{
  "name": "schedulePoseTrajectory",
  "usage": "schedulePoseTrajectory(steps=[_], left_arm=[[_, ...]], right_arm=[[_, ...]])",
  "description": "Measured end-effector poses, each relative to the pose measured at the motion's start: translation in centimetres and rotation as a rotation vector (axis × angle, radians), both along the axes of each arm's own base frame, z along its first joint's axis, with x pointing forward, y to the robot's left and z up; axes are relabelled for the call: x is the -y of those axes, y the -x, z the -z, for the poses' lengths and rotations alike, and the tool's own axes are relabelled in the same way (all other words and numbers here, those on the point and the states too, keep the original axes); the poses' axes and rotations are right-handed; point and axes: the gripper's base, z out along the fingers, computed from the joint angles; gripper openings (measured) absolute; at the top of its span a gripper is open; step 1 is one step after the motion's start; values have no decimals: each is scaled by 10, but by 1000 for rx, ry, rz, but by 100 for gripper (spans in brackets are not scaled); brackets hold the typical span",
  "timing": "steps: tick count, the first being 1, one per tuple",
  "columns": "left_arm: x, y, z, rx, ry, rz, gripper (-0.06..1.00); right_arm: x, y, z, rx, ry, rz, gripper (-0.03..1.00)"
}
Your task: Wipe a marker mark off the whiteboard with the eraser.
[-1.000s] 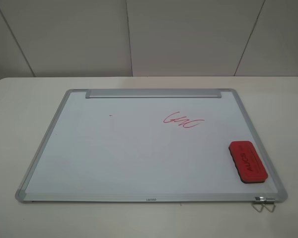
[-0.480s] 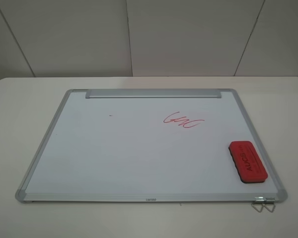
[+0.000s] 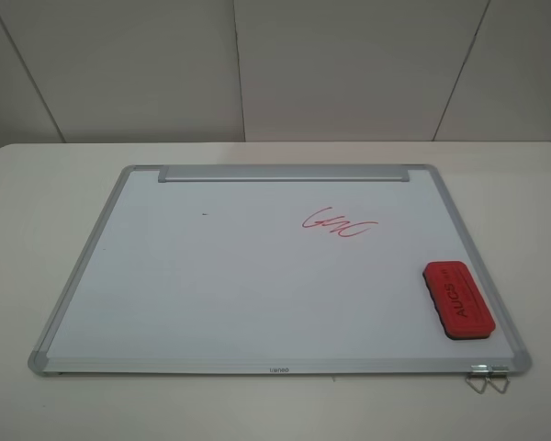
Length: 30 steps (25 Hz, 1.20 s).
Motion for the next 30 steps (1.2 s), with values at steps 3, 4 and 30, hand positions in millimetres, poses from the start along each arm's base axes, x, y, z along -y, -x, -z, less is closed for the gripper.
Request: schedulePoseTrajectory(steps=[3,4,30], left_arm=[[0,0,0,0,0,0,77],[0,0,0,0,0,0,77],[0,0,0,0,0,0,77]], right_arm=[[0,0,1,0,-2,-1,83],[0,0,1,0,-2,-1,83],[-1,10,1,60,-8,-22,83]])
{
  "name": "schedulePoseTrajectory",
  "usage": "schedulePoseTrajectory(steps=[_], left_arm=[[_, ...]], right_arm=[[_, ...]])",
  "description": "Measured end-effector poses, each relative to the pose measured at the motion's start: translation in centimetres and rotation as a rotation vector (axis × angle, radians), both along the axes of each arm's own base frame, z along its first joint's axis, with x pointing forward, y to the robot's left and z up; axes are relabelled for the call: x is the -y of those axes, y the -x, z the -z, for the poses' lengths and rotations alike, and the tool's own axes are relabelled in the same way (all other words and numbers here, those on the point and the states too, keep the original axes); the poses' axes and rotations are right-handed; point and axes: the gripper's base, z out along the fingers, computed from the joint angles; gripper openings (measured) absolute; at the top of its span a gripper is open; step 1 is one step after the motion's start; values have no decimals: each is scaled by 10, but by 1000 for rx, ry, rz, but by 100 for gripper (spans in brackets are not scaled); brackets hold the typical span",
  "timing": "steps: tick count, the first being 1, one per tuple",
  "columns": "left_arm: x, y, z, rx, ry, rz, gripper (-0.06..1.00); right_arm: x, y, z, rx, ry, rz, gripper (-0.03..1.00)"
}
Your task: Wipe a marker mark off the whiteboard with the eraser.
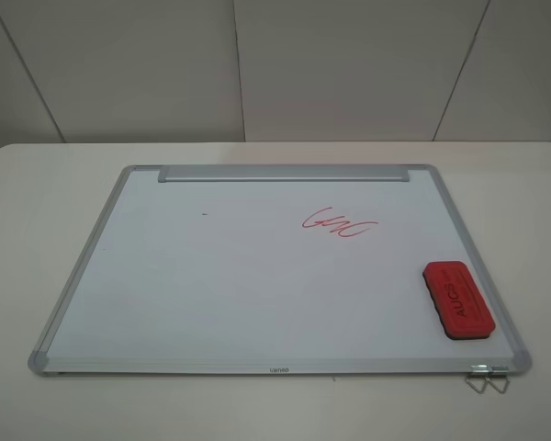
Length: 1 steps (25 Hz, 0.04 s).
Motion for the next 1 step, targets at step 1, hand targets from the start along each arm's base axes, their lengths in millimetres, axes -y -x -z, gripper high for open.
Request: schedulePoseTrajectory(steps=[1], left_arm=[[0,0,0,0,0,0,77]], right_arm=[[0,0,0,0,0,0,83]])
